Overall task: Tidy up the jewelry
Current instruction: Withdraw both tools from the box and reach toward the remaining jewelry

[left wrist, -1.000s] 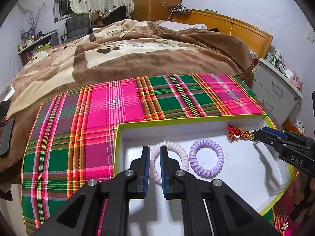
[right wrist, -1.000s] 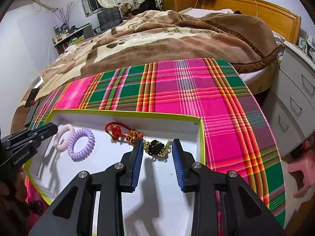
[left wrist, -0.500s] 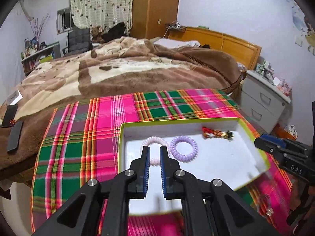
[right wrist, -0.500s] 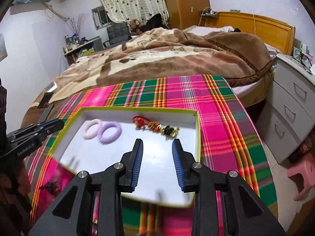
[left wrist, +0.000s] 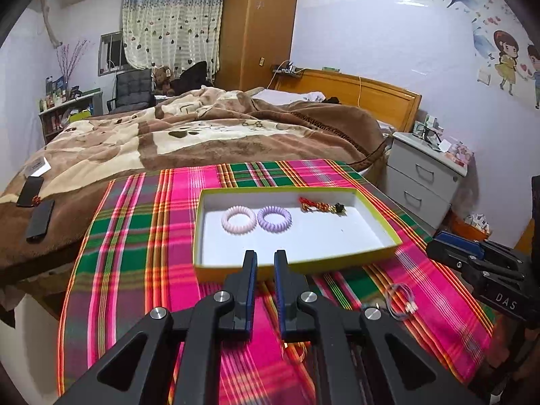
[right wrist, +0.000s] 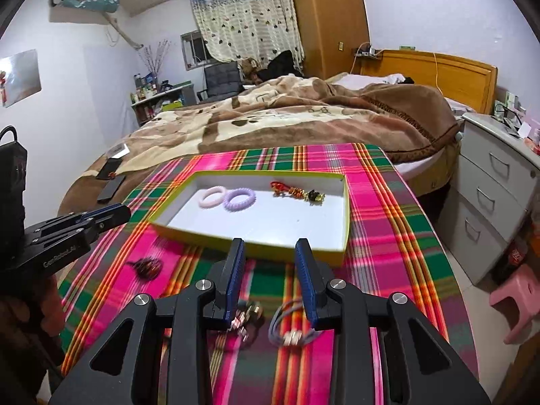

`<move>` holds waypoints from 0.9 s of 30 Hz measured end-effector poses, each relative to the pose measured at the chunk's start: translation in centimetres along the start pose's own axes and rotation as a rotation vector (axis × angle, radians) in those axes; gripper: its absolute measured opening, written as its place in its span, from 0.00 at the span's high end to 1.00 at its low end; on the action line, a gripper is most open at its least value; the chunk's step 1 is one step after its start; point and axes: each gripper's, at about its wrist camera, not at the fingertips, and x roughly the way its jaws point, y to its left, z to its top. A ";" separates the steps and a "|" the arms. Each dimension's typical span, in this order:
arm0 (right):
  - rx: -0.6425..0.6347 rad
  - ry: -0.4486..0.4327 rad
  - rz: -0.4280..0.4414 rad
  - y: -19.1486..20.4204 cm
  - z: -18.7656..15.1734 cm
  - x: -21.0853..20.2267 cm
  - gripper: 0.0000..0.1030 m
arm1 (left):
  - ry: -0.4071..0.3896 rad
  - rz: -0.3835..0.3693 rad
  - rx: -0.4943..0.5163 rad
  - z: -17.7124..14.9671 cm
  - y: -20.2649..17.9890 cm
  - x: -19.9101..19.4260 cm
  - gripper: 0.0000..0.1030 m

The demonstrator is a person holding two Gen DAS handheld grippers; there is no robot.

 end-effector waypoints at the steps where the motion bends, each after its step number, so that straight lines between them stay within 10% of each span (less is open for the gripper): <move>1: 0.001 -0.004 0.000 0.1 -0.4 -0.5 0.69 | -0.004 -0.001 -0.002 -0.5 -0.1 -0.6 0.91; 27: 0.036 0.003 -0.027 1.2 -7.4 -6.8 0.69 | -0.005 -0.030 0.039 -7.3 -2.5 -7.6 0.91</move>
